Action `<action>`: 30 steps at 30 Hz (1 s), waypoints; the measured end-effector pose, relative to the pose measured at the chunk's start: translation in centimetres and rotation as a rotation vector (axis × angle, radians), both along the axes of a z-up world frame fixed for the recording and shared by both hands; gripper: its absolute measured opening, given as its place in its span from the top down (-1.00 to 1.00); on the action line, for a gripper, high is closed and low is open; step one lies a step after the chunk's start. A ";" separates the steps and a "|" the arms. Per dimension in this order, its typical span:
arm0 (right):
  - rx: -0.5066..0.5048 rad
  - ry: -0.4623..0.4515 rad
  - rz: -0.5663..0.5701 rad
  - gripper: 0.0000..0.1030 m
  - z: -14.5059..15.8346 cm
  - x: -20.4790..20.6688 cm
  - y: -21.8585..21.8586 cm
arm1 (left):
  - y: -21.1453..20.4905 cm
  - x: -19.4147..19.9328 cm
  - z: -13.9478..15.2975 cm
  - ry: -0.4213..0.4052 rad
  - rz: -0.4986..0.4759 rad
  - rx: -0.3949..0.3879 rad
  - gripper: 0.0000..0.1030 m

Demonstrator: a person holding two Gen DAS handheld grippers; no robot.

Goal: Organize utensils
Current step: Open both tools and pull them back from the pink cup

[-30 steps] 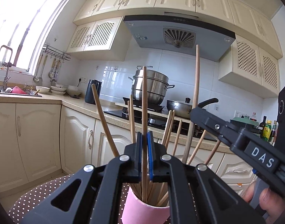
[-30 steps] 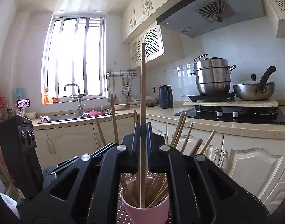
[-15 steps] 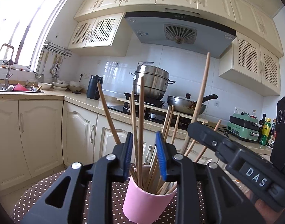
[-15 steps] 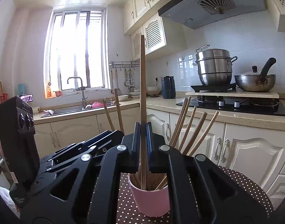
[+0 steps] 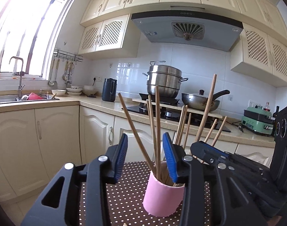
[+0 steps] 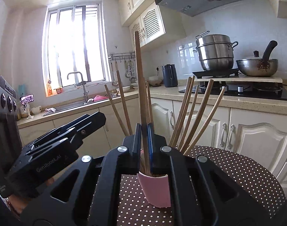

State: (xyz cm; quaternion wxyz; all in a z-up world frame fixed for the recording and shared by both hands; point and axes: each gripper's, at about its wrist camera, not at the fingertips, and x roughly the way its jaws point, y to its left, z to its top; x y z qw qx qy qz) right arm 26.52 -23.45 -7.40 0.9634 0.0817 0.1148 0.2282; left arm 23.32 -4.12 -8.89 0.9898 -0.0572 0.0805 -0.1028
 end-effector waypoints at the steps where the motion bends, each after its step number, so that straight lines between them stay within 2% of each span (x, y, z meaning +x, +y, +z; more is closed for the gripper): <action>1: -0.002 0.004 -0.003 0.86 -0.1 0.0 0.1 | 0.0 0.0 0.0 0.007 0.005 0.006 0.23; 7: 0.004 0.049 -0.009 0.86 -1.1 0.3 0.1 | 0.2 -0.1 -0.2 0.046 0.018 0.022 0.15; 13: 0.015 0.061 -0.024 0.85 -1.3 -0.1 0.0 | 0.4 -0.4 -0.1 0.072 0.038 0.044 0.03; 17: 0.030 0.063 -0.037 0.81 -1.1 -0.5 -0.1 | 0.8 -0.8 0.1 0.096 0.050 0.058 0.02; 18: 0.035 0.062 -0.043 0.74 -1.1 -0.7 -0.2 | 0.9 -1.0 0.1 0.101 0.057 0.065 0.02; 19: 0.044 0.061 -0.046 0.49 -1.0 -0.9 -0.2 | 1.0 -1.2 0.2 0.104 0.068 0.071 -0.01; 20: 0.054 0.054 -0.046 0.03 -0.9 -1.2 -0.3 | 1.1 -1.5 0.2 0.104 0.079 0.074 -0.03; 21: 0.060 0.040 -0.050 -0.14 -0.7 -1.5 -0.3 | 1.3 -1.8 0.3 0.104 0.083 0.075 -0.05; 30: 0.069 -0.003 -0.037 -0.15 1.4 -3.7 0.0 | 2.3 -4.4 1.3 0.109 0.098 0.074 -0.20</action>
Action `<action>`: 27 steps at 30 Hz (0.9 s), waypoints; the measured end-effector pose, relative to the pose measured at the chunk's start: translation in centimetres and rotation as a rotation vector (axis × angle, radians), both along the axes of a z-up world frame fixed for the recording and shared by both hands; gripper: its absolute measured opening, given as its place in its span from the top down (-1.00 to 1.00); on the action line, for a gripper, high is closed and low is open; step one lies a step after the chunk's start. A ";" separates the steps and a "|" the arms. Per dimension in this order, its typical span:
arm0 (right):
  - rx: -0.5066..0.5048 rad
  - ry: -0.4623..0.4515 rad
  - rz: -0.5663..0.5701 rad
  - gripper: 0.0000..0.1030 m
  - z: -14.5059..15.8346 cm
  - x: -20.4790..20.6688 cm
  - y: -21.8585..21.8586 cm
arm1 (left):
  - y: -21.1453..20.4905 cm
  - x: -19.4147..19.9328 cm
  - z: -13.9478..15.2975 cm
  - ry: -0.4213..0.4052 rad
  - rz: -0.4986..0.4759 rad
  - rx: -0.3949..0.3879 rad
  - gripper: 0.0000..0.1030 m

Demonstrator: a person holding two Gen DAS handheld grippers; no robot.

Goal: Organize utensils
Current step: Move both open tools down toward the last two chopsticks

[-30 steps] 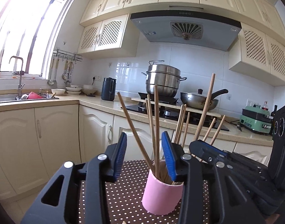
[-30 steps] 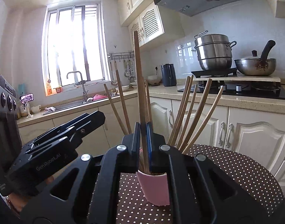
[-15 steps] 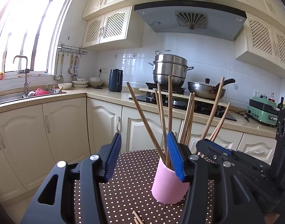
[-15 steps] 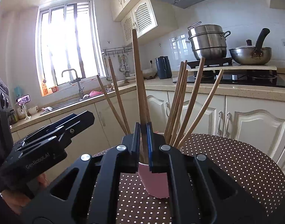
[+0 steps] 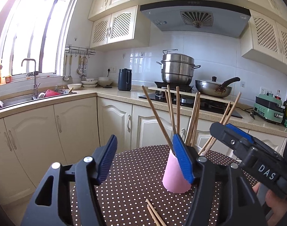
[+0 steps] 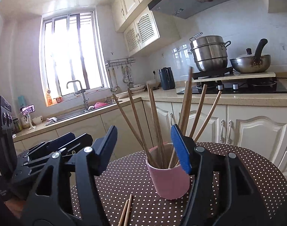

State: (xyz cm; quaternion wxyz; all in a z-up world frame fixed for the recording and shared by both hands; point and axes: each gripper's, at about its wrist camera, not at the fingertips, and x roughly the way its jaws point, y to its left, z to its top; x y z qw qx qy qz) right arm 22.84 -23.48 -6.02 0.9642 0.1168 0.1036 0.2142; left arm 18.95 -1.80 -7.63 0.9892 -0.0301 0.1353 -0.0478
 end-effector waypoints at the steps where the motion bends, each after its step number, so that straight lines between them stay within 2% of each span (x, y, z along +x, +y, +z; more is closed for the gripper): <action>1: -0.002 -0.005 0.000 -0.15 0.2 -0.3 0.0 | 0.2 -0.4 0.2 0.000 0.003 -0.005 -0.20; 10: 0.028 -0.053 0.009 -0.15 1.7 -4.0 -0.1 | 1.7 -4.1 1.1 -0.035 0.070 0.005 -0.28; 16: -0.017 -0.086 0.004 -0.17 2.0 -6.7 0.6 | 1.3 -6.5 1.0 -0.068 0.103 0.068 -0.30; 20: -0.049 -0.076 0.001 -0.18 1.6 -8.0 1.1 | 1.3 -7.6 0.7 -0.067 0.104 0.062 -0.32; 24: -0.034 -0.038 0.005 -0.19 0.5 -8.7 1.0 | 1.2 -8.6 0.2 -0.074 0.103 0.072 -0.32; 27: -0.040 -0.003 0.003 -0.20 -0.4 -8.8 0.6 | 0.9 -9.1 -0.3 -0.071 0.063 0.082 -0.32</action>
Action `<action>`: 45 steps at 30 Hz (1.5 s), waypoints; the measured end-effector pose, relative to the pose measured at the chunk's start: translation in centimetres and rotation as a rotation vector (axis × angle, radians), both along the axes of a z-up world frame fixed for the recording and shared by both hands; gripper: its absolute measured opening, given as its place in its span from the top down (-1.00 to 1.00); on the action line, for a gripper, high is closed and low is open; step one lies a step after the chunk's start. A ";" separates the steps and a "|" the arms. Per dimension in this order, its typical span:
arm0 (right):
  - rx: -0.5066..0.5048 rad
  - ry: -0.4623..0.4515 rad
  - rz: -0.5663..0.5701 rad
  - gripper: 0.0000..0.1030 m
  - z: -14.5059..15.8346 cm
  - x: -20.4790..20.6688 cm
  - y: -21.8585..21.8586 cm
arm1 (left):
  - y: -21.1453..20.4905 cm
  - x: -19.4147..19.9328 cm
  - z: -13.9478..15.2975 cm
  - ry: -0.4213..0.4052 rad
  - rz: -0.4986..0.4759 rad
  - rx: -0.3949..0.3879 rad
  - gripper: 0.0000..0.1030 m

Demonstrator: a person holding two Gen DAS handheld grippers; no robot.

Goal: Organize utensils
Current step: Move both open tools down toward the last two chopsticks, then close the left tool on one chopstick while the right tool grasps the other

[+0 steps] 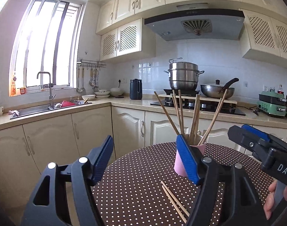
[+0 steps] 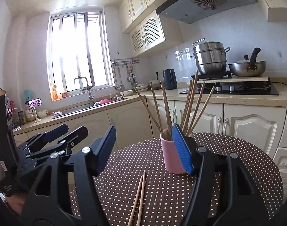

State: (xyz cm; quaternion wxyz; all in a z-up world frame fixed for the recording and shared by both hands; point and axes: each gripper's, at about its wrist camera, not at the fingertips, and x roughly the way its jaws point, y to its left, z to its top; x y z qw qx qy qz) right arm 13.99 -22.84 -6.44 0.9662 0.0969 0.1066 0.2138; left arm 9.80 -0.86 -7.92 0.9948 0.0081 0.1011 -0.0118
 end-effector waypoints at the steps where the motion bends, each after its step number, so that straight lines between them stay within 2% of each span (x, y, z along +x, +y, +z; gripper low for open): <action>1: -0.002 0.015 0.000 -0.21 -0.4 0.0 -0.2 | -0.1 0.1 -0.2 0.013 -0.009 0.005 -0.32; 3: -0.004 0.075 0.018 -0.23 -1.2 0.5 -0.4 | -0.3 0.5 -0.9 0.070 -0.040 0.017 -0.32; 8: -0.056 0.227 0.003 -0.23 -3.8 2.1 -0.5 | -1.3 2.6 -4.0 0.285 -0.092 0.046 -0.32; 11: -0.078 0.308 -0.011 -0.27 -5.3 2.8 -0.5 | -2.3 4.1 -6.7 0.441 -0.070 0.102 -0.32; 14: -0.089 0.353 -0.021 -0.31 -6.4 3.1 -0.3 | -3.1 4.9 -8.9 0.552 -0.070 0.149 -0.32; 17: -0.095 0.388 -0.015 -0.31 -7.3 3.3 -0.1 | -3.5 5.3 -10.6 0.630 -0.081 0.146 -0.32; 26: -0.088 0.434 0.001 -0.33 -8.3 3.9 -0.6 | -4.5 6.4 -12.4 0.698 -0.075 0.169 -0.32; 32: -0.081 0.446 0.003 -0.33 -8.6 3.9 -1.0 | -5.3 7.2 -12.1 0.710 -0.084 0.182 -0.33; 35: -0.088 0.453 0.004 -0.33 -8.7 4.2 -1.0 | -5.7 7.6 -12.5 0.741 -0.074 0.188 -0.33; 37: -0.086 0.458 0.004 -0.33 -8.8 4.3 -1.1 | -5.4 7.9 -12.4 0.756 -0.081 0.165 -0.33; 40: -0.092 0.464 0.007 -0.33 -8.8 4.5 -1.0 | -4.2 8.8 -12.4 0.806 -0.101 0.083 -0.33; 42: -0.094 0.467 0.014 -0.33 -8.7 4.7 -0.9 | -3.8 9.0 -12.5 0.809 -0.108 0.089 -0.32; 44: -0.099 0.473 0.021 -0.33 -8.7 4.9 -0.7 | -3.7 9.1 -12.4 0.810 -0.110 0.091 -0.23; 45: -0.103 0.476 0.027 -0.33 -8.8 5.0 -0.5 | -3.6 9.2 -12.3 0.809 -0.110 0.092 -0.08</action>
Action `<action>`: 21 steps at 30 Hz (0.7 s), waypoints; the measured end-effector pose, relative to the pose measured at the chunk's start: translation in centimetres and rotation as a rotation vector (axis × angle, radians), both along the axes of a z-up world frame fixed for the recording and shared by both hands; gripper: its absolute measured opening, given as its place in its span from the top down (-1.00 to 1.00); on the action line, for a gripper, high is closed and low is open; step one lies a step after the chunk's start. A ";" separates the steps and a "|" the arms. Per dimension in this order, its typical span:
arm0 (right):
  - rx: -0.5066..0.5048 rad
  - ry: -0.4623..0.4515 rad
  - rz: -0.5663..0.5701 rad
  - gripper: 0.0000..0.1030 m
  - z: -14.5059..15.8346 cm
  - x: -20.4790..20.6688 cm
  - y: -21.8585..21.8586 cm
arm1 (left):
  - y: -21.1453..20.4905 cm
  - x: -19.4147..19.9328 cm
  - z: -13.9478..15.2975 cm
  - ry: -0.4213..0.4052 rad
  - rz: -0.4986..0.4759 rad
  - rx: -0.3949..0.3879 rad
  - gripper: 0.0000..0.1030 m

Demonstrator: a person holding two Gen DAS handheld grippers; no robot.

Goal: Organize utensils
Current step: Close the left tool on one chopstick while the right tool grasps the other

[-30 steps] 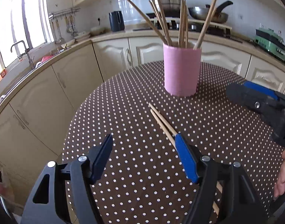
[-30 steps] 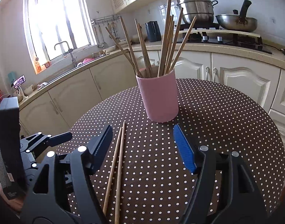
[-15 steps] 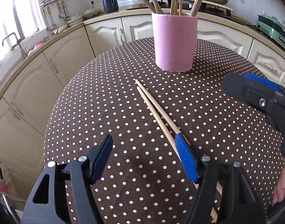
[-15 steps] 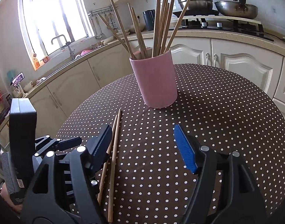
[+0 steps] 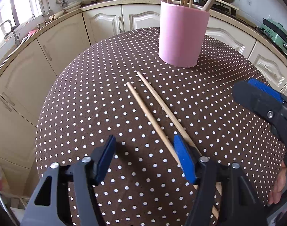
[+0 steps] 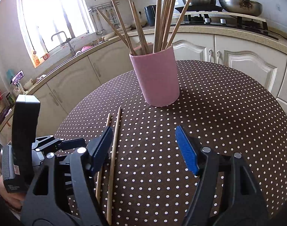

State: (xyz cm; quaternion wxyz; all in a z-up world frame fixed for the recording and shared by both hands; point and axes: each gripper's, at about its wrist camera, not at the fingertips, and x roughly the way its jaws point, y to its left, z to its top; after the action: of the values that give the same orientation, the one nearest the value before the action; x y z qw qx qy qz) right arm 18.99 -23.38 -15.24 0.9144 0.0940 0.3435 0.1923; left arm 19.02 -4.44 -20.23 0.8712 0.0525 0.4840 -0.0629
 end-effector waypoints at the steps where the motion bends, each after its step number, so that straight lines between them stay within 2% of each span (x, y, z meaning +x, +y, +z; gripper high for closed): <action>1: -0.004 0.006 0.005 -0.33 -0.1 0.1 0.2 | 0.3 0.1 0.1 0.000 0.001 0.000 0.04; 2: -0.010 0.008 0.008 -0.33 -0.1 0.2 0.4 | 0.6 0.3 0.1 0.001 0.005 -0.002 0.12; 6: -0.038 0.028 0.032 -0.33 -0.1 0.6 1.3 | 2.4 1.4 0.1 0.005 0.024 -0.007 0.70; 7: -0.044 0.036 0.040 -0.33 -0.1 0.7 1.5 | 2.8 1.6 0.2 0.007 0.030 -0.026 0.77; 10: -0.057 0.062 0.065 -0.33 -0.2 1.0 2.3 | 3.5 1.9 0.1 0.009 0.037 -0.053 0.88; 21: -0.139 0.180 0.174 -0.33 -0.8 2.4 6.0 | 4.4 1.3 -0.2 0.001 0.031 -0.095 0.88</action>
State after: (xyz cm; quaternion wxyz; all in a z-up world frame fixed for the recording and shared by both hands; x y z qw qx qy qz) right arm 21.41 -17.39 -16.05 0.8642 0.0169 0.4433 0.2375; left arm 20.27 -0.08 -20.45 0.8733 0.0037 0.4818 -0.0722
